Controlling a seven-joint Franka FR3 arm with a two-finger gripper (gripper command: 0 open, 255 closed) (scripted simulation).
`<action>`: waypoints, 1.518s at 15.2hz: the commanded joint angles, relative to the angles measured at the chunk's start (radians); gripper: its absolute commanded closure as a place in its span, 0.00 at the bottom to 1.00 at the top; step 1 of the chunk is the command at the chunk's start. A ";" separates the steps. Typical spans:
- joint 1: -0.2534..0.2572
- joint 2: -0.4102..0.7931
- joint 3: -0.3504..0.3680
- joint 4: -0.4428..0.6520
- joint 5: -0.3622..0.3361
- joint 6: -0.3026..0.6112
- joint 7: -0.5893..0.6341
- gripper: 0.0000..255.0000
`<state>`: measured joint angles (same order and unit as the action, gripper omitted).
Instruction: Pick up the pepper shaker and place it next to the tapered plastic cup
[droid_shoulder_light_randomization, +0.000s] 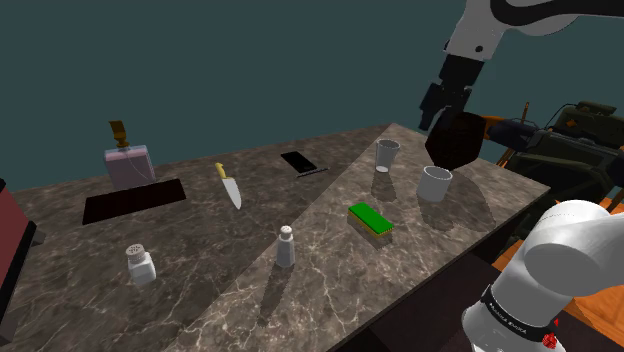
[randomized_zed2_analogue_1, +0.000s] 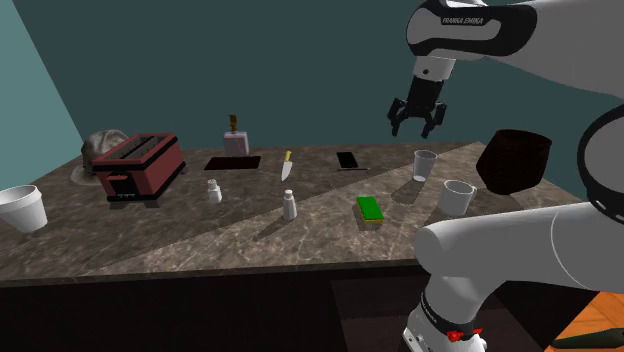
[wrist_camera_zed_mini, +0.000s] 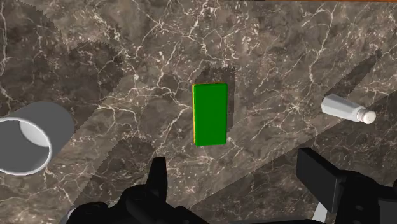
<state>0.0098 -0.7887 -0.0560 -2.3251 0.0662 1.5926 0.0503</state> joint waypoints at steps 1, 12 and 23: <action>0.000 0.000 0.000 0.000 0.000 0.000 0.000 0.00; 0.068 0.110 0.225 -0.111 0.127 0.250 0.231 0.00; 0.099 0.391 0.457 -0.058 0.163 0.513 0.473 0.00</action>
<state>0.1072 -0.4306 0.3759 -2.3983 0.2315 2.0828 0.4932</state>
